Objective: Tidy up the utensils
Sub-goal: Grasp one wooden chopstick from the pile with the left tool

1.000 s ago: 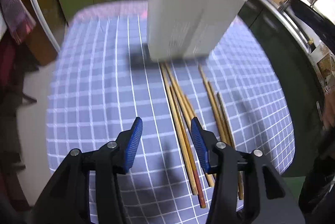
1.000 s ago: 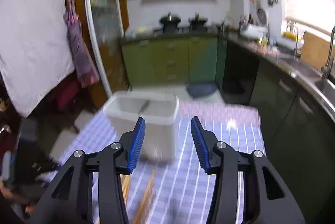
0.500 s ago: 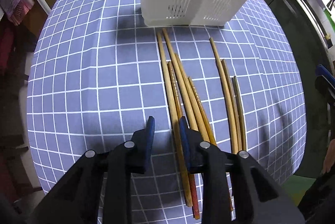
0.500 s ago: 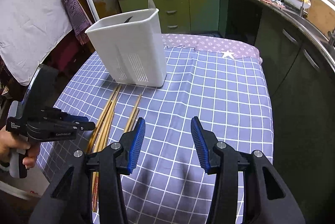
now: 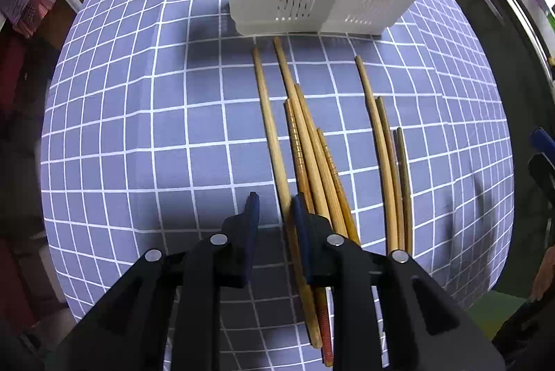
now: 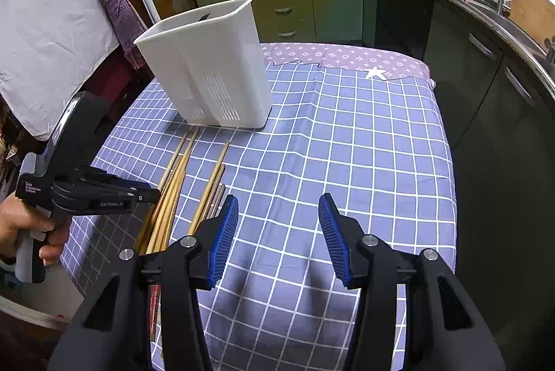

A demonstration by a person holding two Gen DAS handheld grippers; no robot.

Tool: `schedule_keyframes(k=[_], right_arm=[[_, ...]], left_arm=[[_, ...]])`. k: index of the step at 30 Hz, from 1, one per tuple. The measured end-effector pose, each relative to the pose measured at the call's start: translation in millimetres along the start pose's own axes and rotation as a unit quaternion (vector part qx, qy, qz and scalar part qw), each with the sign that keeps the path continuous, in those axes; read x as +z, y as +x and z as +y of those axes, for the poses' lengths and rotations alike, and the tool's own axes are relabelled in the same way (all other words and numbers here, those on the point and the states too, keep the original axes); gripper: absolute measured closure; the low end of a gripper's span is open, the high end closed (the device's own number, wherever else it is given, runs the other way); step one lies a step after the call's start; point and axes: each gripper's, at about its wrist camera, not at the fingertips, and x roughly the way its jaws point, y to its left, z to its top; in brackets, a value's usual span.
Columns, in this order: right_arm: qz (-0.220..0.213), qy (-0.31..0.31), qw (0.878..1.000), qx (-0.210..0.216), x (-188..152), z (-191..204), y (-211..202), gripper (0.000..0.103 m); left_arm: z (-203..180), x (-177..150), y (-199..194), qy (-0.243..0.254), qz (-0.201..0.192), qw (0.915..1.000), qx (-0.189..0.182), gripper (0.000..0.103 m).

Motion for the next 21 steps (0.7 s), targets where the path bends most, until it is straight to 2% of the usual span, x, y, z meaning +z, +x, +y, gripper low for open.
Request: schedule_keyframes(k=[7, 8, 9, 14, 15, 18, 21], right_arm=[[0.016, -0.015, 1.000, -0.003, -1, 9, 7, 0.053], [0.021, -0.018, 1.000, -0.002, -1, 12, 9, 0.053], [0.026, -0.021, 0.999, -0.001, -1, 14, 12, 0.053], [0.065, -0.030, 0.997, 0.020, 2, 27, 28, 0.053], [0.073, -0.030, 0.997, 0.024, 4, 29, 31, 0.055], [0.095, -0.025, 0.994, 0.042, 10, 36, 43, 0.073], [0.126, -0.013, 0.990, 0.061, 12, 40, 62, 0.081]], left_arm=[[0, 10, 3, -0.008, 0.005, 0.9999, 0.009, 0.086], [-5, 11, 4, 0.000, 0.003, 0.9999, 0.013, 0.087], [-6, 10, 4, 0.005, 0.002, 0.9999, 0.013, 0.093], [-7, 16, 4, 0.012, -0.003, 0.9999, 0.009, 0.096], [-4, 14, 1, 0.015, -0.009, 0.9998, 0.011, 0.096], [5, 10, -11, 0.019, -0.038, 0.9990, 0.013, 0.096], [17, 5, -28, 0.018, -0.066, 0.9976, 0.004, 0.096]])
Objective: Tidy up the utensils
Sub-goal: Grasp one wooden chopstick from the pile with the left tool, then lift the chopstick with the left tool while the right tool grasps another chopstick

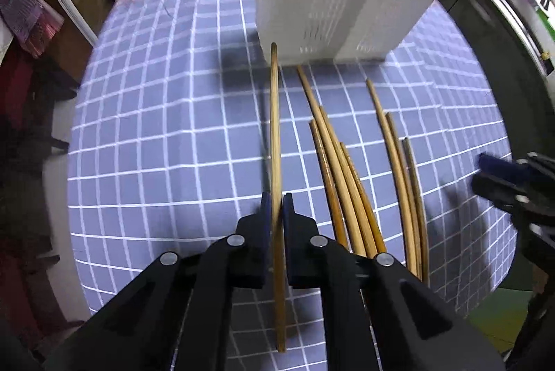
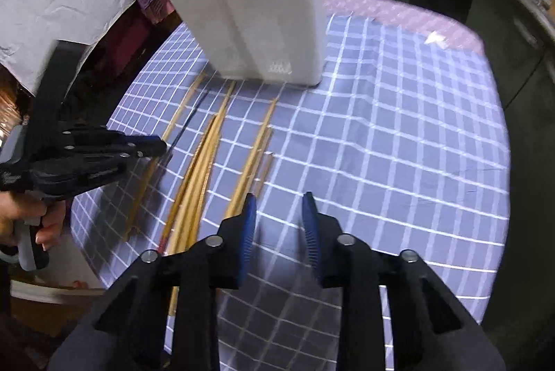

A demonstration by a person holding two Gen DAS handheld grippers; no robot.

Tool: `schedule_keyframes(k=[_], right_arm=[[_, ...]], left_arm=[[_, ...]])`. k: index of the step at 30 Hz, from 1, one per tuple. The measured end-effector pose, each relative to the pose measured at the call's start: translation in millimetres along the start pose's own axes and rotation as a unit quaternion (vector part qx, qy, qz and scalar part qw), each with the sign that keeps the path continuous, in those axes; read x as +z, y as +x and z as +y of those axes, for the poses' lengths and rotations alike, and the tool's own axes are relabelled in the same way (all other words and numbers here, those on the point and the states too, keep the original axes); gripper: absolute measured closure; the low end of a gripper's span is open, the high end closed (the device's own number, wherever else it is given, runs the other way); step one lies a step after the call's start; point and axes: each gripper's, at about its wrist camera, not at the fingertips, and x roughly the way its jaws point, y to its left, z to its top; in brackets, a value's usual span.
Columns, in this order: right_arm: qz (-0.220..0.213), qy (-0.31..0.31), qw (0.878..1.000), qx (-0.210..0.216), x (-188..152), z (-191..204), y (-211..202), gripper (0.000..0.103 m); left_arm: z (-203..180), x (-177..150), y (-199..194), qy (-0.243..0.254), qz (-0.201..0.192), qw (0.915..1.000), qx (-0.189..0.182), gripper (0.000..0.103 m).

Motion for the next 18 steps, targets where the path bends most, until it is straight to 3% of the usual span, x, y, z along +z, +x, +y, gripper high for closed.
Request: schedule_keyframes(k=[8, 18], right_arm=[[0.052, 0.026, 0.998, 0.017, 7, 2, 35, 0.085], [0.085, 0.019, 0.996, -0.022, 14, 19, 58, 0.089]], left_arm=[[17, -25, -53, 0.005, -0.086, 0.9963, -0.011, 0.096], [26, -53, -86, 0.014, -0.142, 0.9896, -0.019, 0.096]])
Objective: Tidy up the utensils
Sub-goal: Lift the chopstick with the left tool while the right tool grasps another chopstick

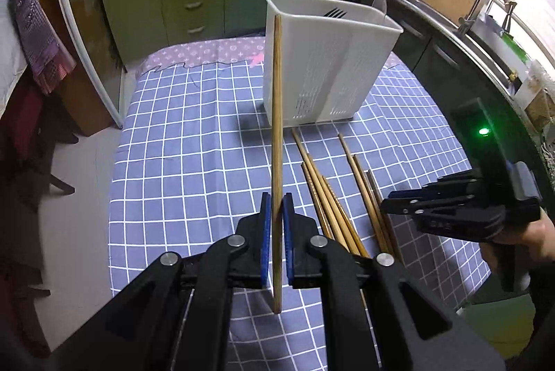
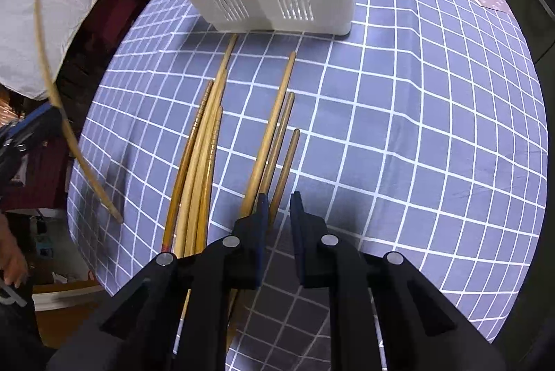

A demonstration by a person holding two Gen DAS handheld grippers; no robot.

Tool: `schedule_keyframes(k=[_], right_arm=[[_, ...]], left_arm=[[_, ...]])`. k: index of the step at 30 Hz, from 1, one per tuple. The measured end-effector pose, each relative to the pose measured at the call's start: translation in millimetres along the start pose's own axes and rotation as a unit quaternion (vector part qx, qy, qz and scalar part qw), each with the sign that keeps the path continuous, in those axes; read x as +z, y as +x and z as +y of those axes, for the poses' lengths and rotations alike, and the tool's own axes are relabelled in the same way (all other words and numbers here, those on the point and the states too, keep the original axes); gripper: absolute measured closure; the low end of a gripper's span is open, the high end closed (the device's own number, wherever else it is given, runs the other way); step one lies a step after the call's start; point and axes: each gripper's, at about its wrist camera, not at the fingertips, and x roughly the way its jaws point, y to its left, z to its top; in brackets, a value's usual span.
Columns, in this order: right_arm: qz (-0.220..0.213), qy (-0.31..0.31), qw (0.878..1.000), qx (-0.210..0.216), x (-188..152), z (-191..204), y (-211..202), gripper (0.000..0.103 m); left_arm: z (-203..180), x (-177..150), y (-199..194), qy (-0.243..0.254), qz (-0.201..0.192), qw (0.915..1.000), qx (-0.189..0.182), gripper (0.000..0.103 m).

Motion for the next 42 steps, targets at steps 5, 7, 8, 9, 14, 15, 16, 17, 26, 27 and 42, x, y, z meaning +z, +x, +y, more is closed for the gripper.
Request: schedule_keyframes(k=[5, 7, 8, 9, 14, 15, 16, 17, 26, 27, 42], right_arm=[[0.011, -0.004, 1.000, -0.022, 2, 10, 5, 0.090], [0.014, -0.008, 0.999, -0.036, 5, 17, 8, 0.090], [0.016, -0.011, 0.999, -0.044, 7, 21, 10, 0.090], [0.017, -0.014, 0.998, -0.052, 8, 24, 11, 0.090], [0.007, -0.032, 0.997, -0.071, 10, 39, 18, 0.095], [0.004, -0.030, 0.997, -0.065, 10, 38, 17, 0.096], [0.001, -0.029, 0.998, -0.059, 9, 38, 16, 0.097], [-0.007, -0.027, 0.998, -0.049, 9, 38, 12, 0.097], [-0.132, -0.017, 0.991, -0.003, -14, 26, -78, 0.097], [-0.146, -0.018, 0.989, -0.001, -20, 24, -88, 0.097], [-0.251, -0.025, 0.967, 0.013, -82, 0, -172, 0.097]], left_arm=[[1, -6, -7, 0.005, -0.008, 1.0000, -0.004, 0.096], [0, -7, -8, 0.007, -0.011, 0.9999, -0.003, 0.096], [0, -8, -9, 0.008, -0.012, 0.9999, -0.004, 0.096], [1, -9, -10, 0.008, -0.013, 0.9999, -0.005, 0.096], [0, -13, -16, 0.008, -0.019, 0.9998, -0.006, 0.096], [1, -14, -17, 0.007, -0.019, 0.9998, -0.007, 0.096], [0, -14, -17, 0.007, -0.019, 0.9998, -0.006, 0.096], [1, -14, -18, 0.007, -0.019, 0.9998, -0.005, 0.096], [0, -14, -34, 0.015, -0.039, 0.9991, 0.000, 0.096], [0, -14, -36, 0.015, -0.040, 0.9991, -0.001, 0.096], [-5, -13, -52, 0.019, -0.056, 0.9982, 0.009, 0.096]])
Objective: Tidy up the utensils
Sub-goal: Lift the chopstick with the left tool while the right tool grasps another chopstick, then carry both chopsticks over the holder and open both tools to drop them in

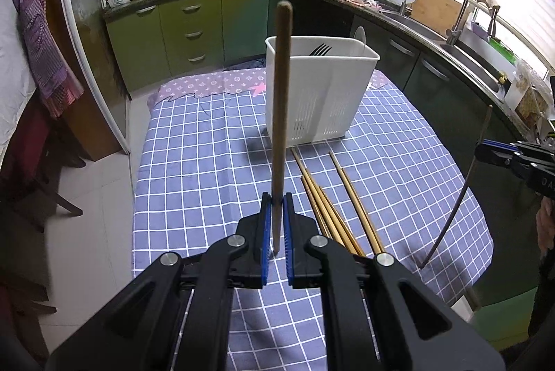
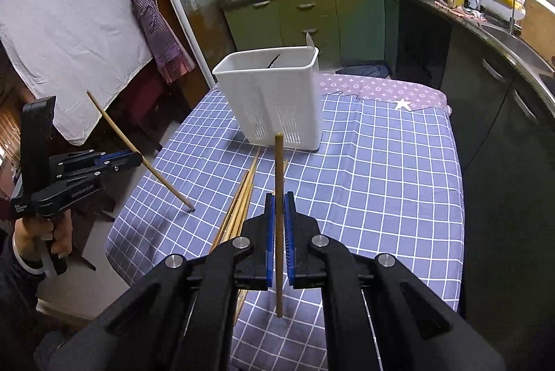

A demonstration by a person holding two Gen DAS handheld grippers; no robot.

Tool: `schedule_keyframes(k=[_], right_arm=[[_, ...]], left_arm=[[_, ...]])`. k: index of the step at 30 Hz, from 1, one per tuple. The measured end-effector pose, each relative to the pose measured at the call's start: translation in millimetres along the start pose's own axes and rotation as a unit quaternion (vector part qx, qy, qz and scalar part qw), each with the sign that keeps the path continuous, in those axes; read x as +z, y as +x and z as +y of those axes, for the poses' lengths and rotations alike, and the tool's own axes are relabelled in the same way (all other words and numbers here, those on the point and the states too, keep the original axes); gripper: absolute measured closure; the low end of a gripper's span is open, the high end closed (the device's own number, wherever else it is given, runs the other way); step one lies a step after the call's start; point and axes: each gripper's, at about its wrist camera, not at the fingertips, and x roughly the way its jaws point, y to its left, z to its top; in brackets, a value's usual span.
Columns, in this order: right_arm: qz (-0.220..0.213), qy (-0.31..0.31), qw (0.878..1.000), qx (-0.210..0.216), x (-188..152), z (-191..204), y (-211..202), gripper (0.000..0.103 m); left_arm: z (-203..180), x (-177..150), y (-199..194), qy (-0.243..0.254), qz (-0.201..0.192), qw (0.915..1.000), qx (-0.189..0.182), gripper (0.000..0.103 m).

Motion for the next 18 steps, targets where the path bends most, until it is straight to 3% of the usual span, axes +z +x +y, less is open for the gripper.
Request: schedule_keyframes(k=[10, 18], right_arm=[[-0.019, -0.001, 1.000, 0.010, 4, 0, -7, 0.097], [-0.033, 0.003, 0.999, 0.010, 9, -6, -14, 0.097]], left_arm=[[-6, 18, -11, 0.011, -0.006, 0.9999, -0.005, 0.096], [-15, 81, -44, 0.015, -0.065, 0.9978, -0.005, 0.096]])
